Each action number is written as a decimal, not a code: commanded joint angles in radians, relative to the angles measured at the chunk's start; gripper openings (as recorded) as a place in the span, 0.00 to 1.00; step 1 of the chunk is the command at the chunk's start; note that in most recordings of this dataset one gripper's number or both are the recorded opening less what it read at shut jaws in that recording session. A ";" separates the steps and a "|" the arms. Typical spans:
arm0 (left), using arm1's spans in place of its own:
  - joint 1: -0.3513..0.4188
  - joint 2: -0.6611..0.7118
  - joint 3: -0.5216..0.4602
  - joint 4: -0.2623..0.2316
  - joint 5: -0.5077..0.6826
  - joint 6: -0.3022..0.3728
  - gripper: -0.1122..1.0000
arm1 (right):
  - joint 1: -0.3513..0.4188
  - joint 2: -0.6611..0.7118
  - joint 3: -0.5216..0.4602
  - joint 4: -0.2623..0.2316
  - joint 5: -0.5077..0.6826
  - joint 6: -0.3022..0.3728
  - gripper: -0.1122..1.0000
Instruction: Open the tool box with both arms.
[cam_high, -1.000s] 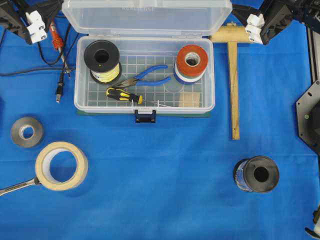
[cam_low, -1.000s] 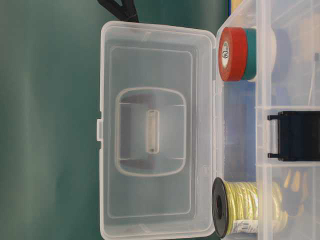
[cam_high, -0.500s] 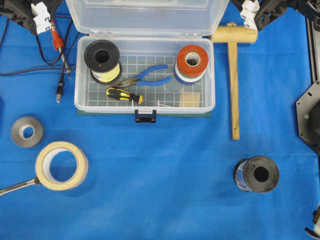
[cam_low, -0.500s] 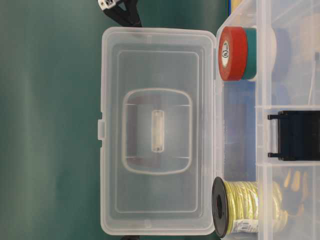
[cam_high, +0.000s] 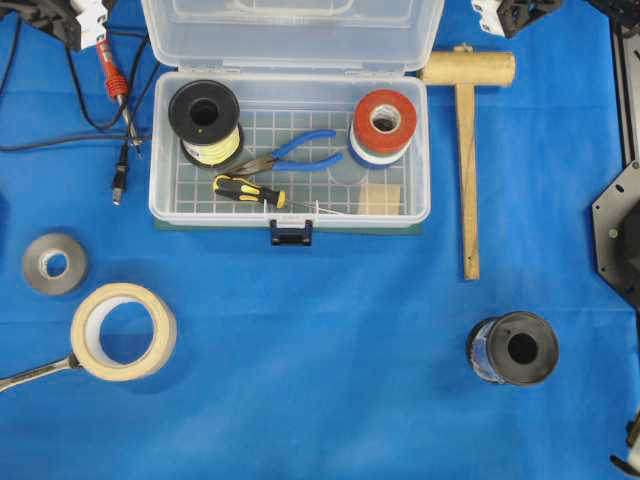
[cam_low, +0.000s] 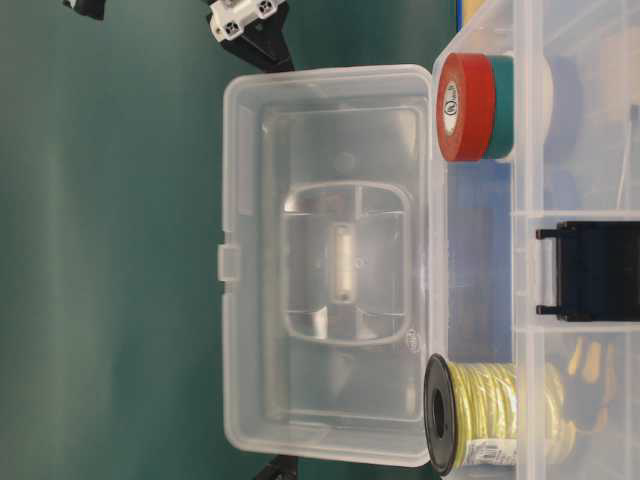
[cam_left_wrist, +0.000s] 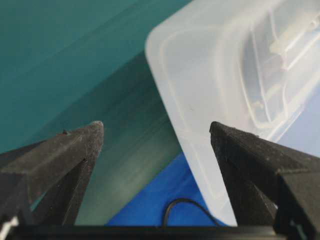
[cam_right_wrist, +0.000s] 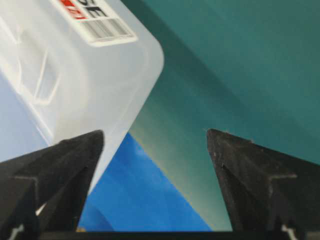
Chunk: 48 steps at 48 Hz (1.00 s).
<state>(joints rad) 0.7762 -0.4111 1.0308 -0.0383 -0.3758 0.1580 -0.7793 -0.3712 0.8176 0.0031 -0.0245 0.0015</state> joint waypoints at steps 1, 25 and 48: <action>0.018 -0.031 0.000 0.003 0.008 0.003 0.88 | -0.021 -0.031 -0.003 0.002 0.012 0.000 0.86; 0.044 -0.238 0.120 0.003 0.097 0.005 0.89 | -0.061 -0.192 0.110 0.003 0.081 0.008 0.86; -0.184 -0.367 0.156 0.002 0.230 -0.020 0.88 | 0.161 -0.219 0.137 0.037 0.158 0.012 0.86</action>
<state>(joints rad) 0.6366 -0.7609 1.1934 -0.0368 -0.1549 0.1396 -0.6688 -0.5798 0.9618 0.0322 0.1304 0.0123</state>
